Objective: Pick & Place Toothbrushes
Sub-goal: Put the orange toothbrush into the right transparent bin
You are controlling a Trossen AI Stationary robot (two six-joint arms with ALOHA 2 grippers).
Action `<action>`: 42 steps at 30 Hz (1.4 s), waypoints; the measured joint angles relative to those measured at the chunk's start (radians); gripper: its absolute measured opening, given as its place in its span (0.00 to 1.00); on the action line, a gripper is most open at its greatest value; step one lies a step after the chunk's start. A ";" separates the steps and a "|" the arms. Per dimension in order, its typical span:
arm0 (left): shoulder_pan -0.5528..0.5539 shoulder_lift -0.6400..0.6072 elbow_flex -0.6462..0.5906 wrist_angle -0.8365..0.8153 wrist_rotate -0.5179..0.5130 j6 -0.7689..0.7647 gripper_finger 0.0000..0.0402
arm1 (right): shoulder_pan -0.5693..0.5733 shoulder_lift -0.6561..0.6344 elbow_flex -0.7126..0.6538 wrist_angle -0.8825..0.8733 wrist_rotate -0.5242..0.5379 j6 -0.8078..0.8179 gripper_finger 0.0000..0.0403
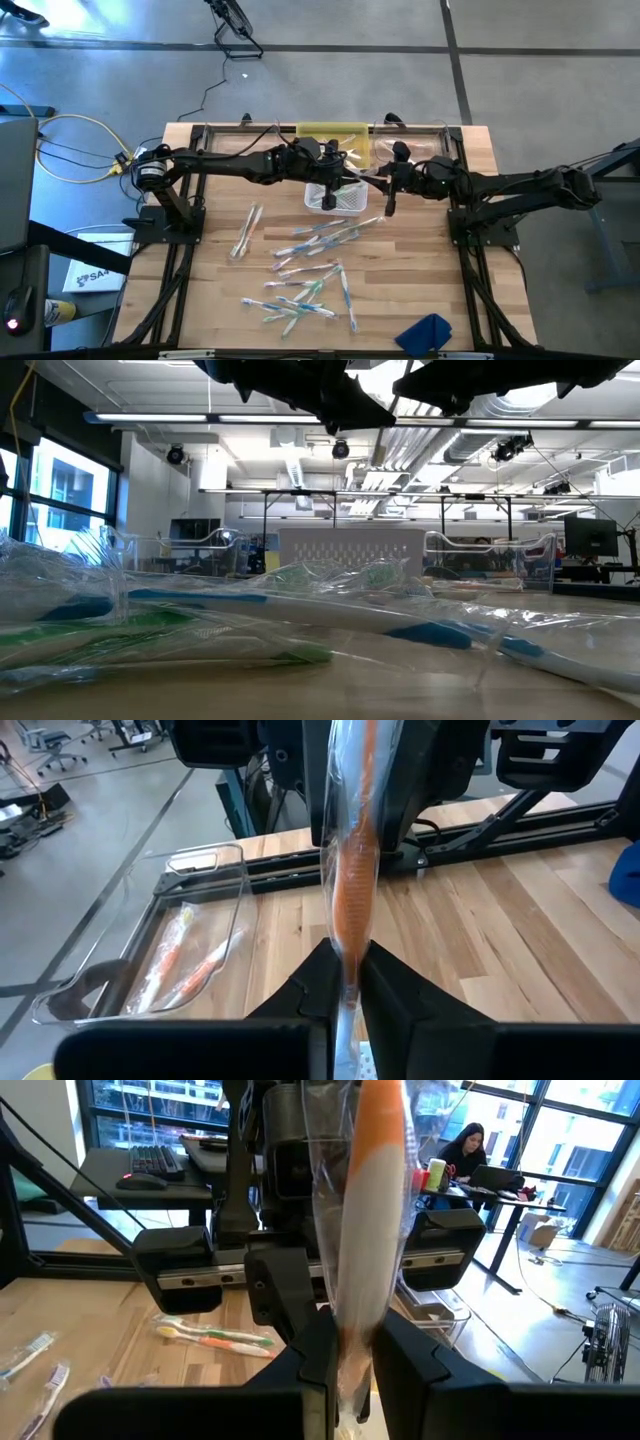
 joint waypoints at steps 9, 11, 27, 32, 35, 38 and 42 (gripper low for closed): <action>0.000 -0.002 0.000 0.003 -0.002 0.026 0.24 | 0.000 0.000 0.000 -0.014 0.000 -0.001 0.09; 0.000 -0.002 0.000 0.003 -0.003 0.032 0.30 | 0.000 0.000 0.000 -0.021 0.000 -0.001 0.09; 0.000 -0.002 0.000 0.002 -0.003 0.025 0.45 | 0.000 0.000 0.000 -0.025 0.000 0.008 0.09; 0.000 -0.002 0.000 -0.009 -0.005 0.032 0.45 | 0.000 0.000 0.000 -0.025 0.000 0.008 0.09; 0.000 -0.002 0.000 -0.030 -0.006 0.033 0.45 | 0.000 0.000 0.000 -0.024 0.004 0.008 0.09; 0.000 -0.002 0.000 0.000 -0.024 0.032 0.45 | 0.000 0.000 0.000 -0.024 0.007 0.008 0.09; -0.001 -0.002 0.000 -0.007 -0.033 0.109 0.45 | 0.000 0.000 0.000 -0.042 0.057 0.008 0.09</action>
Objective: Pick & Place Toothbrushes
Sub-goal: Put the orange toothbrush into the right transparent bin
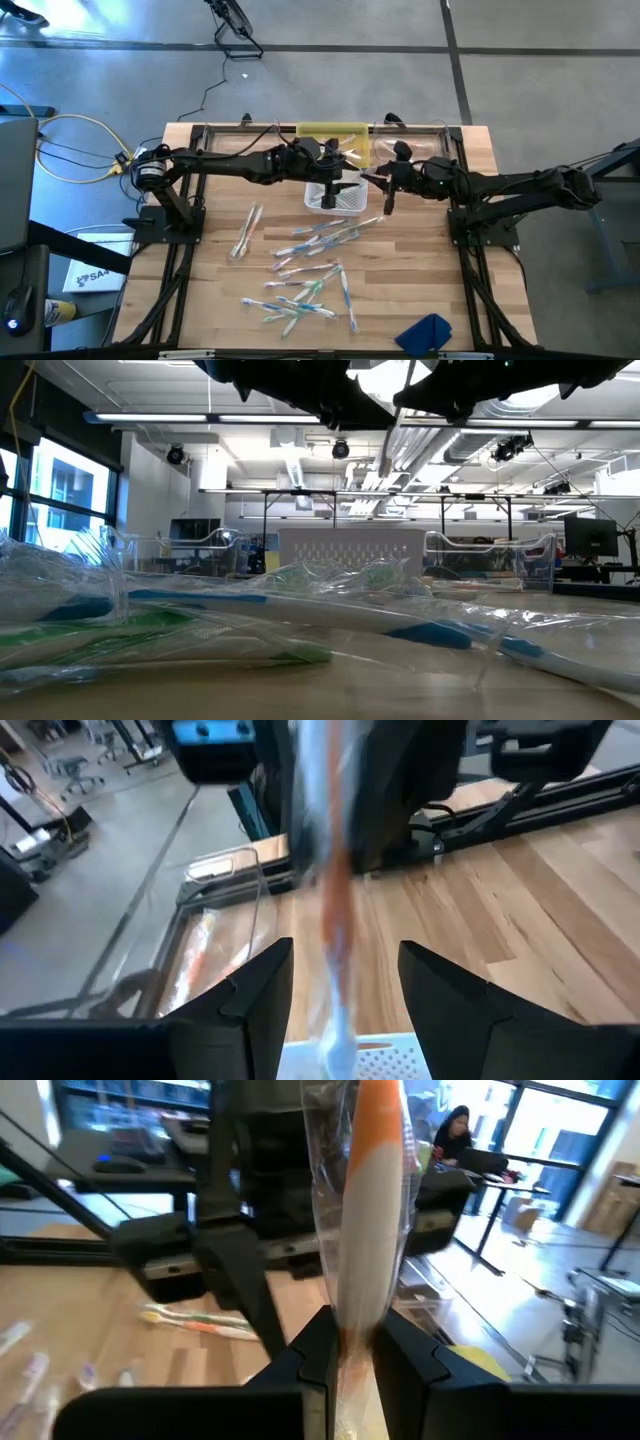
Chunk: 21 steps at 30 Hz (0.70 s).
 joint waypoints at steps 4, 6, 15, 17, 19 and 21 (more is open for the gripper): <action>0.009 -0.032 0.000 -0.018 -0.033 0.048 0.45 | 0.000 0.000 0.000 -0.083 0.074 0.028 0.09; 0.015 -0.054 -0.010 -0.015 -0.063 0.055 0.45 | 0.000 0.000 0.000 -0.118 0.110 0.044 0.09; 0.014 -0.192 -0.196 0.100 -0.094 0.104 0.45 | -0.033 0.000 0.000 -0.161 0.243 0.021 0.09; 0.015 -0.243 -0.258 0.122 -0.098 0.109 0.45 | -0.064 0.000 0.000 -0.161 0.259 0.026 0.09; 0.015 -0.287 -0.308 0.162 -0.107 0.131 0.45 | -0.099 0.000 0.000 -0.160 0.259 0.031 0.09; 0.015 -0.350 -0.369 0.176 -0.108 0.134 0.45 | -0.125 0.000 0.001 -0.164 0.259 0.032 0.09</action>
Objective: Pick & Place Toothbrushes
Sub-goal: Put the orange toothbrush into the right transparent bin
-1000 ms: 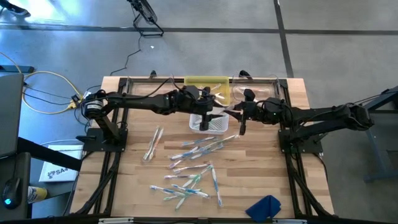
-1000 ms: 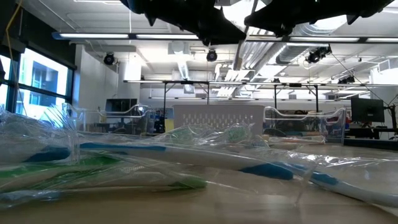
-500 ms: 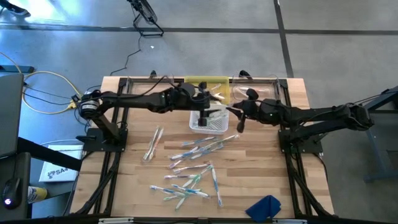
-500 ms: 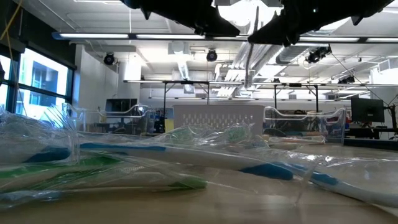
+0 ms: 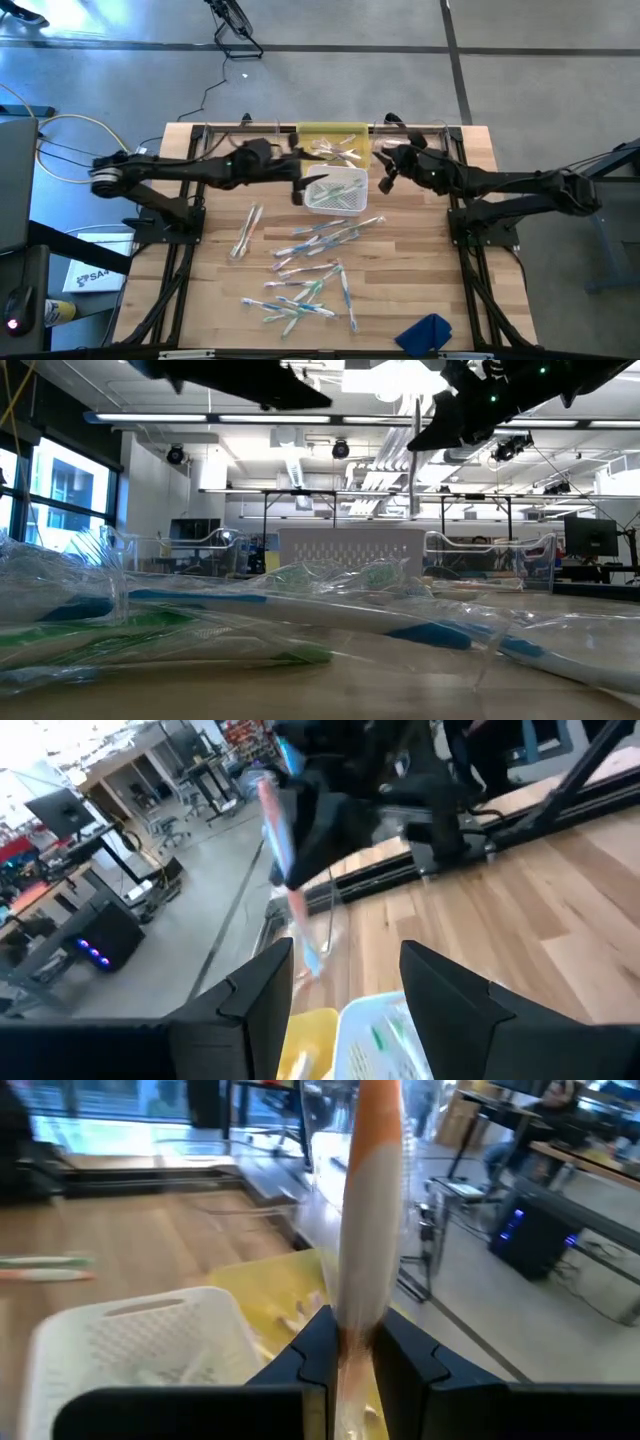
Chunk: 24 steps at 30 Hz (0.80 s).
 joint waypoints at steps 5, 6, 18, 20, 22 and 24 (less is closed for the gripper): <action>0.000 -0.117 -0.118 0.052 -0.002 -0.008 0.45 | -0.046 0.012 0.030 -0.029 0.000 -0.014 0.09; 0.000 -0.135 -0.132 0.059 -0.002 -0.008 0.45 | -0.051 0.021 0.045 -0.049 0.000 -0.016 0.09; 0.000 -0.324 -0.228 0.004 -0.031 -0.036 0.45 | -0.119 0.301 0.344 -0.387 0.088 -0.145 0.09; 0.000 -0.367 -0.242 -0.006 -0.053 -0.031 0.45 | -0.145 0.350 0.398 -0.453 0.081 -0.145 0.09; 0.000 -0.407 -0.261 -0.014 -0.055 -0.032 0.45 | -0.173 0.390 0.445 -0.497 0.078 -0.145 0.09; 0.000 -0.438 -0.281 -0.026 -0.050 -0.036 0.45 | -0.204 0.419 0.485 -0.530 0.072 -0.147 0.09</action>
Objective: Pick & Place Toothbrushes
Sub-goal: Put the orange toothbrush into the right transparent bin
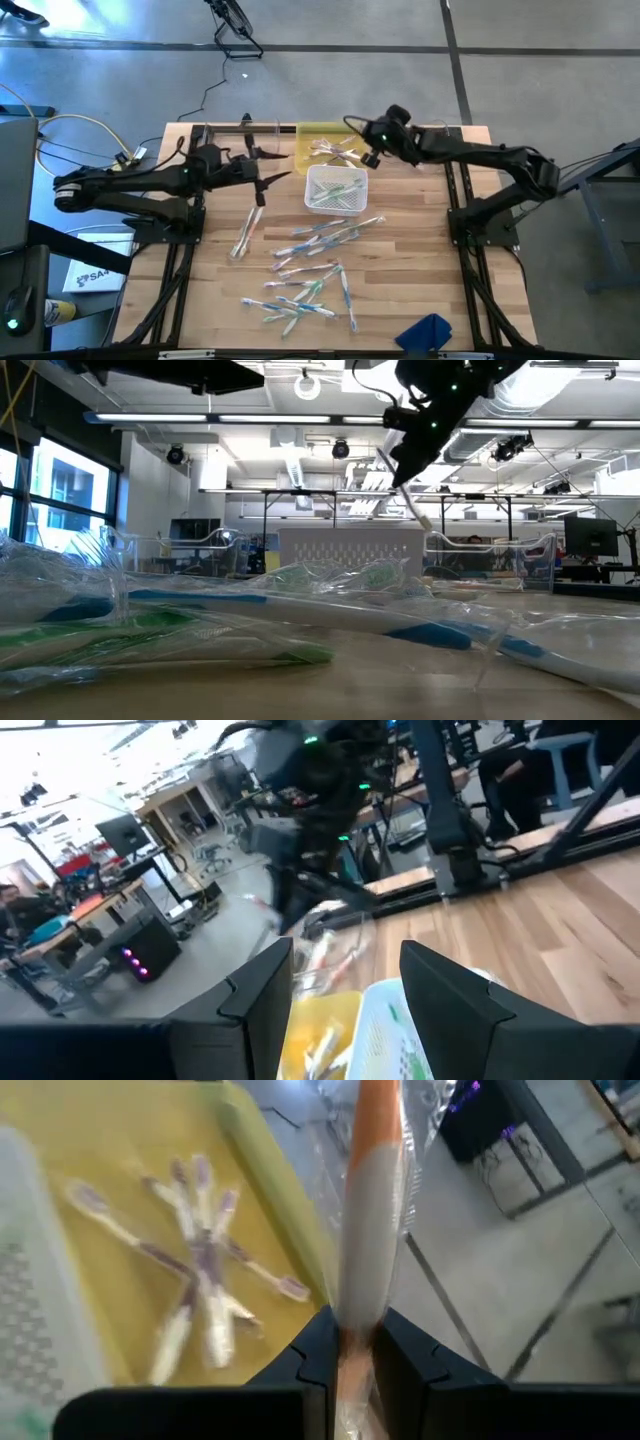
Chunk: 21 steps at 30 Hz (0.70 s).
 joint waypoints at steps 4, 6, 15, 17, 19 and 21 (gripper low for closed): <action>0.000 -0.053 -0.029 -0.037 0.004 -0.015 0.45 | -0.073 0.025 0.059 -0.073 -0.024 -0.017 0.09; 0.000 -0.064 -0.042 -0.051 0.005 -0.024 0.45 | -0.110 0.035 0.078 -0.112 -0.025 -0.017 0.09; 0.000 -0.066 -0.056 -0.074 0.005 -0.024 0.45 | -0.270 0.052 0.090 -0.299 -0.150 0.060 0.09; 0.000 -0.066 -0.056 -0.074 0.005 -0.024 0.45 | -0.293 0.062 0.090 -0.338 -0.153 0.059 0.09; 0.000 -0.066 -0.056 -0.074 0.005 -0.024 0.45 | -0.309 0.076 0.090 -0.350 -0.164 0.059 0.09; 0.000 -0.066 -0.056 -0.074 0.005 -0.024 0.45 | -0.321 0.098 0.090 -0.368 -0.201 0.058 0.09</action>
